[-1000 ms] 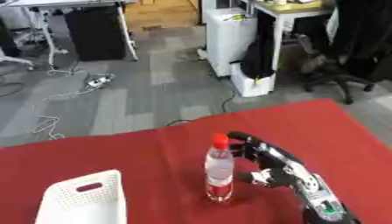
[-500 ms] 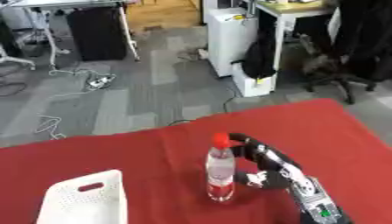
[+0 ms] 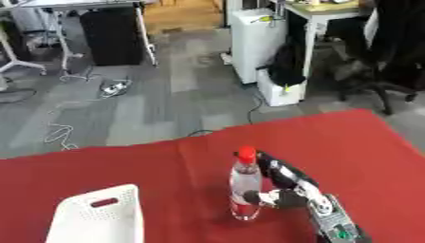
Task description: Pick up objects on the table and place them in the box.
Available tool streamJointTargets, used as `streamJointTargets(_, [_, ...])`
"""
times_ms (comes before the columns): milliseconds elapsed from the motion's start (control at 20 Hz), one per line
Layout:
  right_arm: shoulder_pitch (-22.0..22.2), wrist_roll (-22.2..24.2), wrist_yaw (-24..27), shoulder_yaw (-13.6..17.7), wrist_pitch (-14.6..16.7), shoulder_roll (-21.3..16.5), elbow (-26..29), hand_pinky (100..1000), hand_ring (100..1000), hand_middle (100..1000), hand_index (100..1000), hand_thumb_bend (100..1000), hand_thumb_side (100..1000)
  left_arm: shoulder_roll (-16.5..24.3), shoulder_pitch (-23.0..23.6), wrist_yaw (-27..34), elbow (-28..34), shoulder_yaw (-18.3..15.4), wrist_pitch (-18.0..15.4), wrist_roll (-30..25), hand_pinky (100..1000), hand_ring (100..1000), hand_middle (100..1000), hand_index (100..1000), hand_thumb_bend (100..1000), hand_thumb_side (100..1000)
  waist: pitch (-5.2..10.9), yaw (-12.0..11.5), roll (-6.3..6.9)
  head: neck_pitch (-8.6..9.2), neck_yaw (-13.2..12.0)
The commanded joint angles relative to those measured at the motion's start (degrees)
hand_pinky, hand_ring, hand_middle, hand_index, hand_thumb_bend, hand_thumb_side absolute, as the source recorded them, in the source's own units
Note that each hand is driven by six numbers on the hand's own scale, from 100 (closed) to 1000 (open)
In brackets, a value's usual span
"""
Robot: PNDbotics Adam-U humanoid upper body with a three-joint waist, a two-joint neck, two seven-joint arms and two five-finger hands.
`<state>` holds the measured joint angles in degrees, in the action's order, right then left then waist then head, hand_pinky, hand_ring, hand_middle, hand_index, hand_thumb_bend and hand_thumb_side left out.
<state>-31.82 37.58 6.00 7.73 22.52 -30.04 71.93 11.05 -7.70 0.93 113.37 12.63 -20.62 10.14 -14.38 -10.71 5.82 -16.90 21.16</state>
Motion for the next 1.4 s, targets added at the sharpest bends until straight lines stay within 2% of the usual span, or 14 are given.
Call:
streamJointTargets(50, [-1.4,0.4,-2.0,-0.2,-0.1,0.0,1.1,863,825,948,1000,728,484,0.2,-0.6,0.2,1.2,0.0,-0.2,-0.3,932,1000,990,828,240,1000,0.68,-0.2,-0.43,0.96,0.2])
streamJointTargets(400, [-2.6,-0.1,-4.2,-0.5,-0.5,1.4,1.0,845,790,921,1000,727,492,0.1,-0.9,0.5,1.2,0.2,-0.2,-0.6,932,1000,992,828,240,1000,0.39,-0.6,-0.61,1.22,0.3])
streamJointTargets(500, [-2.9,-0.8,-4.5,-0.5,-0.7,1.7,1.0,762,692,856,1000,721,485,0.1,-1.0,0.5,1.2,0.2,-0.2,-0.7,933,1000,992,828,240,1000,0.31,-0.7,-0.59,1.24,0.5])
streamJointTargets(550, [-3.0,-1.6,-4.7,-0.4,-0.8,1.8,0.9,656,553,740,997,708,467,0.1,-1.0,0.5,1.2,0.2,-0.2,-0.7,933,1000,992,828,240,1000,0.26,-0.8,-0.56,1.23,0.5])
streamJointTargets(800, [-3.3,-7.5,-5.2,-0.3,-1.9,2.4,0.6,487,376,499,826,676,413,0.0,-1.0,0.6,1.2,0.2,-0.2,-0.8,934,1000,992,828,239,1000,0.06,-1.1,-0.54,1.19,0.7])
streamJointTargets(850, [-3.3,-9.0,-5.0,-0.2,-2.2,2.5,0.4,421,311,417,744,666,387,-0.1,-0.9,0.6,1.2,0.2,-0.2,-0.9,934,1000,992,828,239,1000,0.02,-1.1,-0.55,1.17,0.7])
streamJointTargets(900, [-3.4,-10.5,-4.9,-0.2,-2.5,2.6,0.3,431,320,429,756,667,388,-0.1,-0.9,0.6,1.2,0.1,-0.2,-0.9,934,1000,992,828,239,1000,-0.01,-1.2,-0.56,1.16,0.7])
streamJointTargets(950, [-3.4,-12.1,-4.5,0.0,-2.8,2.7,0.2,288,184,261,554,632,344,-0.1,-0.9,0.6,1.2,0.1,-0.2,-0.9,934,1000,993,828,239,1000,-0.03,-1.2,-0.55,1.13,0.7])
streamJointTargets(1050, [-3.4,-15.2,-3.6,0.0,-3.5,2.9,0.1,135,100,137,395,597,282,-0.1,-0.8,0.6,1.2,0.1,-0.2,-0.9,935,1000,992,828,239,1000,-0.05,-1.2,-0.55,1.05,0.7])
streamJointTargets(1100, [-3.5,-16.6,-3.0,0.0,-3.8,2.9,0.1,150,100,146,408,600,288,-0.1,-0.8,0.6,1.2,0.1,-0.1,-0.9,935,1000,992,828,239,1000,-0.06,-1.2,-0.55,1.01,0.7])
streamJointTargets(1150, [-3.5,-17.7,-2.5,-0.2,-4.1,2.9,0.2,100,100,100,289,573,247,-0.2,-0.8,0.6,1.2,0.1,-0.1,-0.9,935,1000,992,828,239,1000,-0.07,-1.3,-0.54,0.94,0.7])
streamJointTargets(1200, [-3.5,-18.4,-2.0,-0.4,-4.2,3.0,0.3,100,100,100,289,573,247,-0.2,-0.7,0.5,1.2,0.1,-0.1,-0.9,935,1000,992,828,239,1000,-0.08,-1.3,-0.53,0.88,0.7])
streamJointTargets(1250, [-3.5,-18.8,-1.6,-0.6,-4.2,3.0,0.5,100,100,100,196,543,229,-0.2,-0.7,0.5,1.2,0.1,-0.1,-1.0,935,1000,992,828,239,1000,-0.08,-1.3,-0.52,0.79,0.8])
streamJointTargets(1400, [-3.5,-20.0,-1.3,-0.4,-3.7,3.0,1.5,100,100,100,168,534,237,-0.3,-0.6,0.5,1.2,0.0,-0.1,-1.0,935,1000,992,828,238,1000,-0.12,-1.2,-0.45,0.56,0.8])
